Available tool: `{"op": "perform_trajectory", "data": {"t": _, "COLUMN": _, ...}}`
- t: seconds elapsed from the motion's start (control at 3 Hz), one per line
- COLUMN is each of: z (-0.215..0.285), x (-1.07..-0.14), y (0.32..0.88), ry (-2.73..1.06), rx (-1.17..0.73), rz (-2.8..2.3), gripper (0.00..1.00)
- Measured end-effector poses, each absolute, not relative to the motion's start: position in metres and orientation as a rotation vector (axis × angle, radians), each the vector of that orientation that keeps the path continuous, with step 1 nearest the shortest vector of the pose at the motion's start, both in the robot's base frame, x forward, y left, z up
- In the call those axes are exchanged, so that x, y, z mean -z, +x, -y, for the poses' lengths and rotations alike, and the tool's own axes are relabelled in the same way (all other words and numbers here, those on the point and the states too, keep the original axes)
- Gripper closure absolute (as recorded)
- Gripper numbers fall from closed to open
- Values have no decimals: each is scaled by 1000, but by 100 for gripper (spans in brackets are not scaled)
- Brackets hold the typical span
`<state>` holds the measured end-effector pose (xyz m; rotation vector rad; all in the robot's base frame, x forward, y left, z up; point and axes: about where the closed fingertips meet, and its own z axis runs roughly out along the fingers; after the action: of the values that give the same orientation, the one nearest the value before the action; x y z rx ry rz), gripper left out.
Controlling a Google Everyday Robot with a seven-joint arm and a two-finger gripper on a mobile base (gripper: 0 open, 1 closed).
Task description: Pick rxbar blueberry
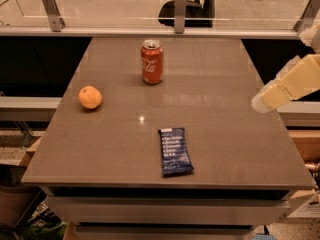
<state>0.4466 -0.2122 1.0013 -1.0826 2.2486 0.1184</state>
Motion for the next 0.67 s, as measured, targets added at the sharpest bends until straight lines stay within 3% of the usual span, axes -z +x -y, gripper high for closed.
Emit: {"op": "perform_trajectory", "data": {"t": 0.67, "z": 213, "x": -1008, "y": 449, "ry": -1031, "rx": -118, "rz": -2246, "gripper": 0}}
